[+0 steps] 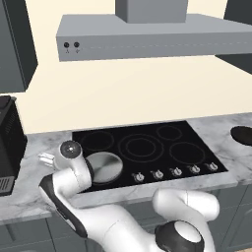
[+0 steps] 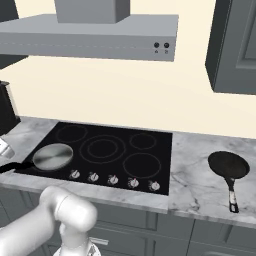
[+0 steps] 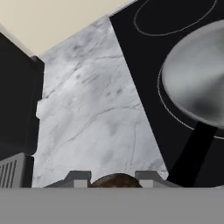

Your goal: Place both pans onto different burners. Then place the mushroom and the chicken drumstick on different pans.

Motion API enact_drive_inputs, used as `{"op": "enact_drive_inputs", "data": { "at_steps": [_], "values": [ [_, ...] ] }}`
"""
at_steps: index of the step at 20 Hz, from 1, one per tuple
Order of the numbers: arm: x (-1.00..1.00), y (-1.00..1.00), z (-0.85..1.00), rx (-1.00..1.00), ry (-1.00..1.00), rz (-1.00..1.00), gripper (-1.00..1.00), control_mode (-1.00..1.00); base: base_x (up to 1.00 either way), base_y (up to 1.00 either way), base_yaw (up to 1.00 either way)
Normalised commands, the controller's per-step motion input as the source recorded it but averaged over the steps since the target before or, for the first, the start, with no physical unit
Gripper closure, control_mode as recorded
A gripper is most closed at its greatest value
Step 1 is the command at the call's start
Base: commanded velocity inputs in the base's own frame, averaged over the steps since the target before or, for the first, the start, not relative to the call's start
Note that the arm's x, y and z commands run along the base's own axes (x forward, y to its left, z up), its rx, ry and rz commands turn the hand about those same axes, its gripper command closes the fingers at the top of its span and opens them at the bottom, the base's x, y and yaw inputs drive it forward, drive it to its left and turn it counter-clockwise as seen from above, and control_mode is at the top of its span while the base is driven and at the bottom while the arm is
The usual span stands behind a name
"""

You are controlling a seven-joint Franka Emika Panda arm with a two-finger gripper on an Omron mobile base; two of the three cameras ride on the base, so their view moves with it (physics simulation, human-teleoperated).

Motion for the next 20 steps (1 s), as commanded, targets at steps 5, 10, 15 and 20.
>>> {"op": "enact_drive_inputs", "data": {
  "at_steps": [5, 10, 15, 20],
  "values": [
    [0.07, -0.14, 0.55, 0.00, 0.00, -0.02, 1.00, -1.00, 0.00, 0.00, 0.00],
    [-0.09, -0.22, 0.35, 0.00, 0.00, 0.00, 1.00, -1.00, 0.00, 0.00, 0.00],
    [-0.23, -0.68, 0.03, 0.00, 0.00, 0.00, 1.00, -1.00, 0.00, 0.00, 0.00],
    [-0.15, -0.86, 0.00, 0.00, 0.00, 0.00, 1.00, -1.00, 0.00, 0.00, 0.00]
  ]
}}
